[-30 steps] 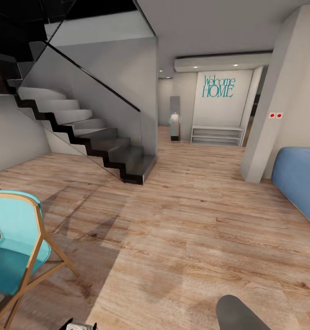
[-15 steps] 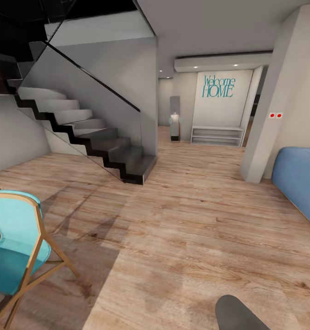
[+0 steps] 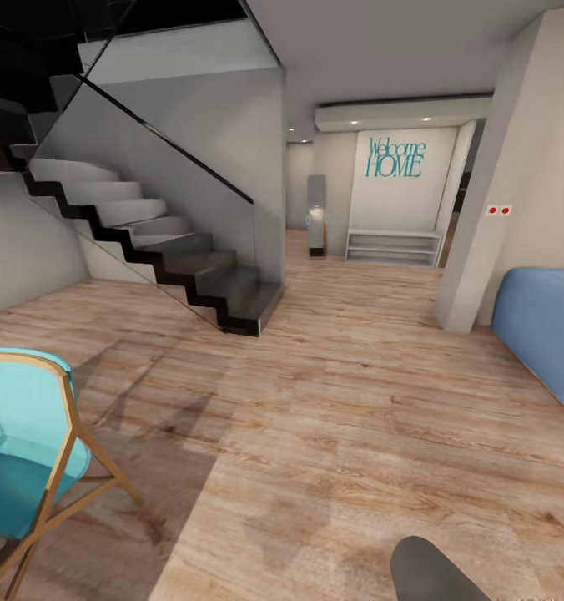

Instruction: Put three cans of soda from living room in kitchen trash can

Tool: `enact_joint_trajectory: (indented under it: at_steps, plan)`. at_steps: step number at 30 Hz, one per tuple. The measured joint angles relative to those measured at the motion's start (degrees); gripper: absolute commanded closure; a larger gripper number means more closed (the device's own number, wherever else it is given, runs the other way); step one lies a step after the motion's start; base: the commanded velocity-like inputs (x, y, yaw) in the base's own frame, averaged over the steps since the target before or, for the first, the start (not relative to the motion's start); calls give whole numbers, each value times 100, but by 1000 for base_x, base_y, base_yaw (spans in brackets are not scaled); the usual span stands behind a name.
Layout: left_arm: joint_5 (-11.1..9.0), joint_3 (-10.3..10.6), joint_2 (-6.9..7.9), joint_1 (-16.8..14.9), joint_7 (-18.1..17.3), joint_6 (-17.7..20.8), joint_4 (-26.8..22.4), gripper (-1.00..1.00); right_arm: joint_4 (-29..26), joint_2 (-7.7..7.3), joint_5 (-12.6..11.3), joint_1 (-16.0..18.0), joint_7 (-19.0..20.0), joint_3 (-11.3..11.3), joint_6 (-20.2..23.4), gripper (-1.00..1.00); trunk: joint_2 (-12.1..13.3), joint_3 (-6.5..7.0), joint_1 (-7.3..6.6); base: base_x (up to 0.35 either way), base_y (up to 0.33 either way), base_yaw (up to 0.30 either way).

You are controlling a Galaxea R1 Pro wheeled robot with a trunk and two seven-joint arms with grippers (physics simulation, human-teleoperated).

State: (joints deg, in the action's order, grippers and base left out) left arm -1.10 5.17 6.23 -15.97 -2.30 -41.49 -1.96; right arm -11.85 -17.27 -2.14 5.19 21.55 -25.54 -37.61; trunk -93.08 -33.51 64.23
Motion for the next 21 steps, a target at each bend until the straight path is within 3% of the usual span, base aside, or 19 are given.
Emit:
enact_joint_trajectory:
  at_steps: [10, 21]
  plan:
    - [0, 0, 0, -1, 0, 3, 1, -100, -1, 19, -48, 0, -15, -47, 13, 100, 0, 20, 0, -13, 0, -217]
    - [1, 3, -1, 1, 2, 15, 0, -100, 3, 22, -37, 1, -10, -38, 11, 100, 1, 26, 3, -256, 100, -53]
